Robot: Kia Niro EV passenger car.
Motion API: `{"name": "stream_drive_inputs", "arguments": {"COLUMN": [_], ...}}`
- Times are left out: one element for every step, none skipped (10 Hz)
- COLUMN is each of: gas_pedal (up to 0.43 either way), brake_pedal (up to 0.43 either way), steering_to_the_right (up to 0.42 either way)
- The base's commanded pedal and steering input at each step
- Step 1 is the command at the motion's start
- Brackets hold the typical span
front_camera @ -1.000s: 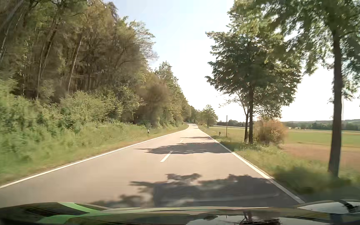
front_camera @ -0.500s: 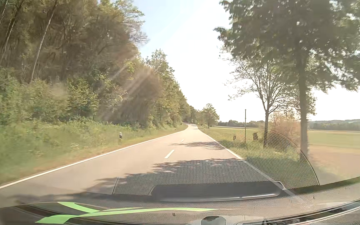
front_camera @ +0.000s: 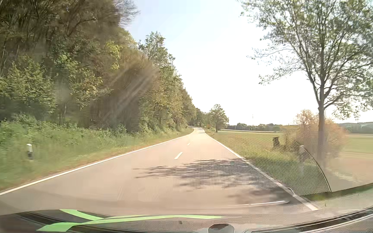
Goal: Follow the waypoints while adhering to traffic rules and regulations
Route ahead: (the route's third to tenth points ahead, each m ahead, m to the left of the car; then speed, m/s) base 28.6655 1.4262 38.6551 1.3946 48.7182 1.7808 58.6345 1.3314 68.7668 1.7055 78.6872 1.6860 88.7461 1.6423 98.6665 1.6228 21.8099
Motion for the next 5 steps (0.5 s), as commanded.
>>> {"name": "stream_drive_inputs", "arguments": {"gas_pedal": [0.13,0.15,0.169,0.189,0.197], "brake_pedal": [0.0,0.0,0.0,0.0,0.0], "steering_to_the_right": [-0.001,-0.001,-0.001,-0.001,-0.001]}}
